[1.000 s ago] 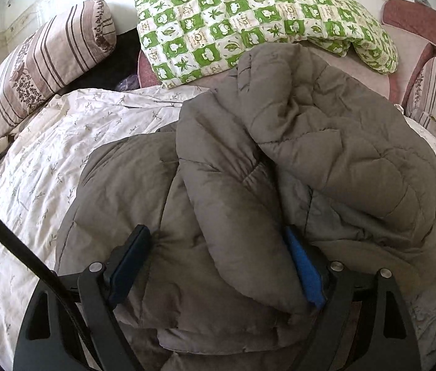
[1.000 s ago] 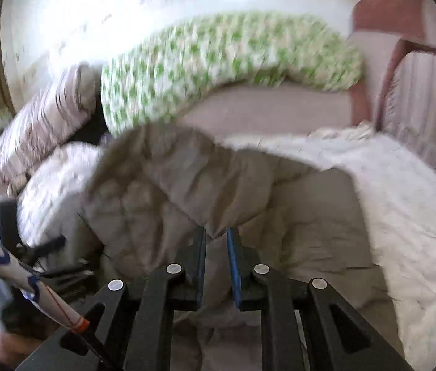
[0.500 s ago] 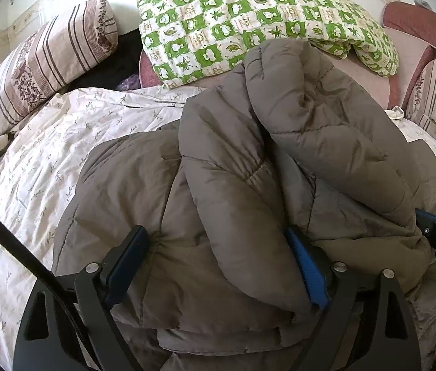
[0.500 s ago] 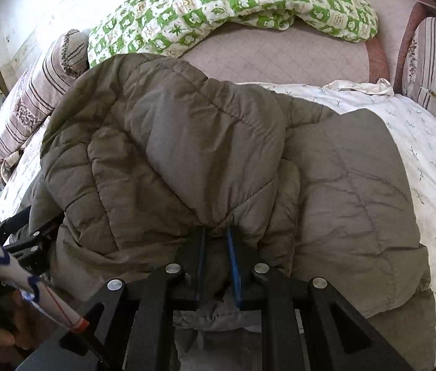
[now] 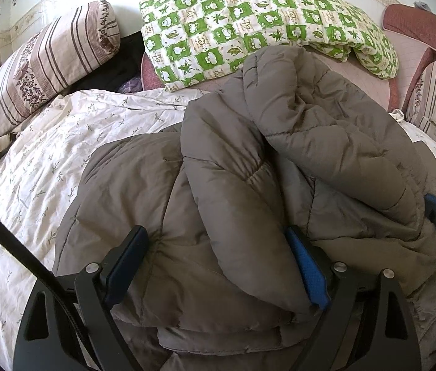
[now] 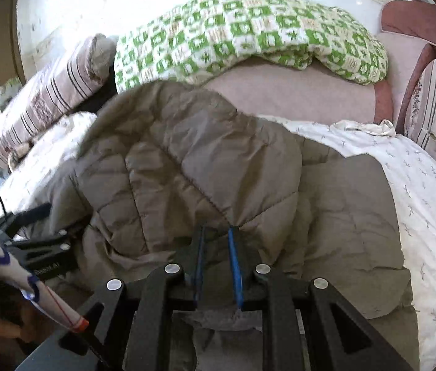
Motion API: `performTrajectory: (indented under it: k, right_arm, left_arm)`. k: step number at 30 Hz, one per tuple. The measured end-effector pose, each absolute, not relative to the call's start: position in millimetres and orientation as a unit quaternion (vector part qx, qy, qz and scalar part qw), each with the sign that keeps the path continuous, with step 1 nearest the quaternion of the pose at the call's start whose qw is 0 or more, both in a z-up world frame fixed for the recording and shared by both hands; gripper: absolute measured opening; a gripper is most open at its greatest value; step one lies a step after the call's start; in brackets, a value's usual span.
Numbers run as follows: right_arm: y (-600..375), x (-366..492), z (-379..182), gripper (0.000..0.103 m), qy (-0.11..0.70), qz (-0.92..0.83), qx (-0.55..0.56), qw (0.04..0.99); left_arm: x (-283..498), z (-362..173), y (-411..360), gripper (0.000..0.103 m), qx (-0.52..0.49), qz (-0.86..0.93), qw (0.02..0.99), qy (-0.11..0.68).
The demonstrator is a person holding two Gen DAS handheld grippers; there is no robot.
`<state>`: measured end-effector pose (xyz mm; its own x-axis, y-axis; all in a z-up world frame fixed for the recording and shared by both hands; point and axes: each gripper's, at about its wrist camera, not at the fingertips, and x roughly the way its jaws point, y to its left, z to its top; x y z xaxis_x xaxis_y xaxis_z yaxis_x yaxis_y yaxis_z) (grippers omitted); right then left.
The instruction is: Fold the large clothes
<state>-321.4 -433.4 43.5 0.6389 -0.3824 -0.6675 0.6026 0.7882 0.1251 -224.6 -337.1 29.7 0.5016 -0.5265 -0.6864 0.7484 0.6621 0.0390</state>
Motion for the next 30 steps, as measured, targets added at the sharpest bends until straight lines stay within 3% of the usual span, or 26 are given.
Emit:
performTrajectory:
  k: [11, 21, 30]
  right_arm:
    - [-437, -314, 26, 0.017, 0.353, -0.270, 0.172, 0.879]
    - [-420, -326, 60, 0.022, 0.297, -0.259, 0.159, 0.905]
    - [-425, -309, 34, 0.023, 0.346, -0.245, 0.170, 0.890]
  left_arm:
    - [-225, 30, -337, 0.090, 0.171, -0.373, 0.851, 0.327]
    - [-225, 30, -337, 0.090, 0.168, -0.373, 0.852, 0.327]
    - [-225, 30, -337, 0.091, 0.169, -0.373, 0.852, 0.327]
